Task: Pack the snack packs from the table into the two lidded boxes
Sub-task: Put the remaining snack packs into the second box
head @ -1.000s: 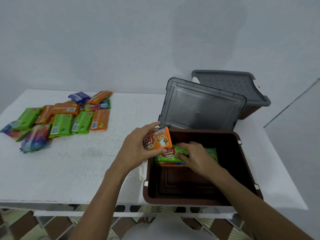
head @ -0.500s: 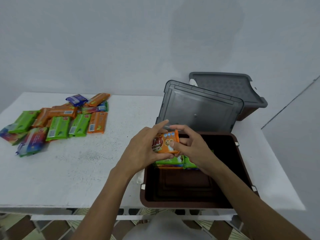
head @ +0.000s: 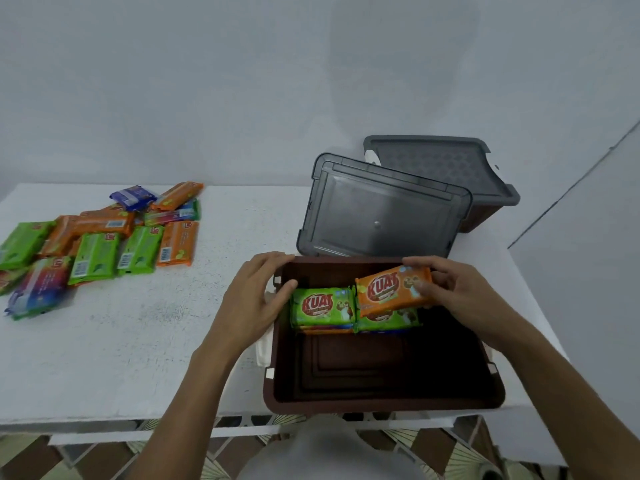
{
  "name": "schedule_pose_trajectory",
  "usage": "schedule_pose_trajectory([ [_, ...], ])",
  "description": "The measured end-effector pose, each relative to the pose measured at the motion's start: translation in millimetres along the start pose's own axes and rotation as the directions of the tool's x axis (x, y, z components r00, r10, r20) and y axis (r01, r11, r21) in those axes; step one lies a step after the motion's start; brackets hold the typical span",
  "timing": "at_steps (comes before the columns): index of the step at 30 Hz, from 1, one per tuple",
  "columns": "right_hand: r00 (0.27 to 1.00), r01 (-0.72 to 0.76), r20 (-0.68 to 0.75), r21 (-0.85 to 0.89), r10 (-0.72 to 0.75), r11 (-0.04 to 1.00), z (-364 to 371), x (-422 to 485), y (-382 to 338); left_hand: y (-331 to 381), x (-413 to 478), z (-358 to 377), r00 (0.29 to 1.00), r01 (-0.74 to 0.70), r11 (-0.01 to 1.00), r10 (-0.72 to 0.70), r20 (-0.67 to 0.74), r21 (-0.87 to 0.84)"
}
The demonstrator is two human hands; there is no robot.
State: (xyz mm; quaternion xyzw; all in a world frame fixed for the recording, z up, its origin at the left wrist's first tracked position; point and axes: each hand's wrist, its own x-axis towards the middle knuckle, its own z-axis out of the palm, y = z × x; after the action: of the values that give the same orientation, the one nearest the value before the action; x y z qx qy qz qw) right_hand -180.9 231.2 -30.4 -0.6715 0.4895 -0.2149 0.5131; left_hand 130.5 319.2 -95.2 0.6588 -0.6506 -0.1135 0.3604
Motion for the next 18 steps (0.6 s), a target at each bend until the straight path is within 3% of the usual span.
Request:
schedule_pose_trajectory([
  [4,0.996,-0.078,0.041,-0.031,0.079,0.996,4.7,2.5,16.0,-0.6,-3.1,3.7,1.0,0.006,1.0,-0.007,-0.022,-0.031],
  [8,0.997,-0.083,-0.015,-0.281,0.081,0.956,16.8,11.1,29.6,-0.2,-5.1,3.7,0.999,0.02,0.998,-0.022,-0.029,-0.059],
  [11,0.995,-0.098,-0.062,-0.495,0.077,0.863,27.3,14.1,33.7,-0.5,-6.1,5.1,0.999,0.035,0.997,-0.037,-0.031,-0.075],
  [18,0.992,-0.114,-0.053,-0.748,0.112,0.654,44.7,13.7,33.8,0.6,-6.3,7.4,0.997,0.058,0.995,-0.061,-0.041,-0.075],
])
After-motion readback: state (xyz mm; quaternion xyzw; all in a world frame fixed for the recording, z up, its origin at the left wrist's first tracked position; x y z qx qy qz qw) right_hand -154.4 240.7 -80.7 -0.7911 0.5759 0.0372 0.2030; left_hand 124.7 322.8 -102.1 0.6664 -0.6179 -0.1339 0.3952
